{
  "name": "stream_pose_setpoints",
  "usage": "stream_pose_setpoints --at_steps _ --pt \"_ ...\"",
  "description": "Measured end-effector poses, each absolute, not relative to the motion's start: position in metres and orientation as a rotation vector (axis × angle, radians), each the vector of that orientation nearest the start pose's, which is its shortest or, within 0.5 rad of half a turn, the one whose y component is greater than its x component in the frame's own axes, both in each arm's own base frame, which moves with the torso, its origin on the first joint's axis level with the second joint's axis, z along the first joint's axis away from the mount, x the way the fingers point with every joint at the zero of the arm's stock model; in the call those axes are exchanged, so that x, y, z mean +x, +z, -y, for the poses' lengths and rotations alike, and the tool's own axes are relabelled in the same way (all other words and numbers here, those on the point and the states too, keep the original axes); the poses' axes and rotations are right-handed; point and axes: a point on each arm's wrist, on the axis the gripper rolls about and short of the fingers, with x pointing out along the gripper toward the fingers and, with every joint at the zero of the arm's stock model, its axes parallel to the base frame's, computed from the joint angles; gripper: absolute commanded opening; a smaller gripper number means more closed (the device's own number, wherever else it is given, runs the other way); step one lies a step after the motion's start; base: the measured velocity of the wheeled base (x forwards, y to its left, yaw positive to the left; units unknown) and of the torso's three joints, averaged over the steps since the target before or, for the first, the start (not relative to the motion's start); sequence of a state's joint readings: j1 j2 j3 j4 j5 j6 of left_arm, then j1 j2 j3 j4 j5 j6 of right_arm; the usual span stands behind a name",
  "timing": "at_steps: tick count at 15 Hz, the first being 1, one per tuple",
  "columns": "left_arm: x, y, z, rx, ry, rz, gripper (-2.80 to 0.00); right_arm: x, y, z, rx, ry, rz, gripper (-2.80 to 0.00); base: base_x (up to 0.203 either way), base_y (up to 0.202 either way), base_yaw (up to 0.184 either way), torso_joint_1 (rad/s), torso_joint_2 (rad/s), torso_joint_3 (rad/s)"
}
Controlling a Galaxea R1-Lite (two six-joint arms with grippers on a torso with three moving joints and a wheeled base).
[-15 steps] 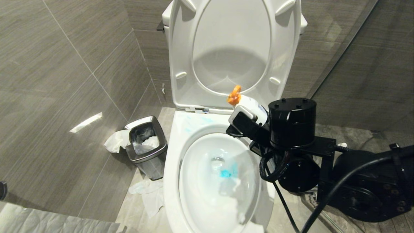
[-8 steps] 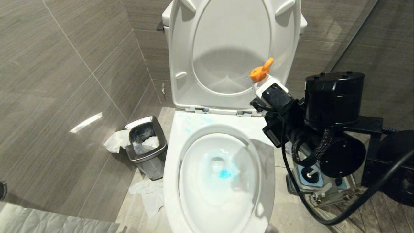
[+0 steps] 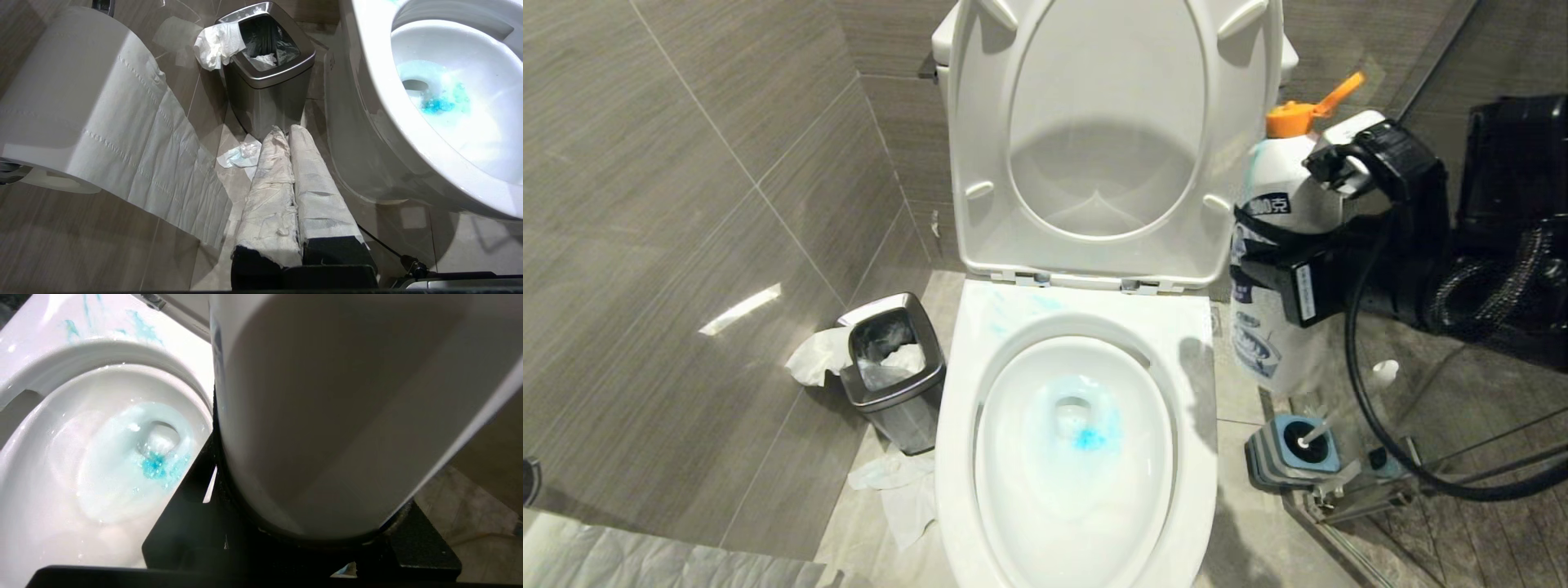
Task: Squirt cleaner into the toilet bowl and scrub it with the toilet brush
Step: Place the cleaning agent on the floor
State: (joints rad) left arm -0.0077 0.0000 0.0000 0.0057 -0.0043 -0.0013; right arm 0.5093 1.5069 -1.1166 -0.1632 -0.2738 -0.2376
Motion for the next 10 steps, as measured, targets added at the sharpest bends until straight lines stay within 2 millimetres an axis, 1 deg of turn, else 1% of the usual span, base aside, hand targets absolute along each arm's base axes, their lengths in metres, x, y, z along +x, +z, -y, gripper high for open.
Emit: stream_pose_setpoints --at_steps 3,5,7,10 --pt "-0.023 0.075 0.000 -0.001 -0.012 -0.006 -2.80 0.230 0.281 -0.091 -0.307 0.297 -0.252 -2.80 0.000 0.000 0.000 0.000 0.00 0.000" --pt "-0.023 0.075 0.000 -0.001 -0.012 -0.006 -2.80 0.230 0.282 -0.070 -0.299 0.262 -0.265 -2.80 0.000 0.000 0.000 0.000 0.00 0.000" --pt "-0.023 0.075 0.000 -0.001 -0.012 -0.006 -2.80 0.236 0.280 -0.052 -0.306 0.192 -0.279 -2.80 0.000 0.000 0.000 0.000 0.00 0.000" --pt "-0.023 0.075 0.000 -0.001 -0.012 -0.006 -2.80 0.248 0.273 -0.037 -0.302 0.134 -0.305 -2.80 0.000 0.000 0.000 0.000 0.00 0.000"
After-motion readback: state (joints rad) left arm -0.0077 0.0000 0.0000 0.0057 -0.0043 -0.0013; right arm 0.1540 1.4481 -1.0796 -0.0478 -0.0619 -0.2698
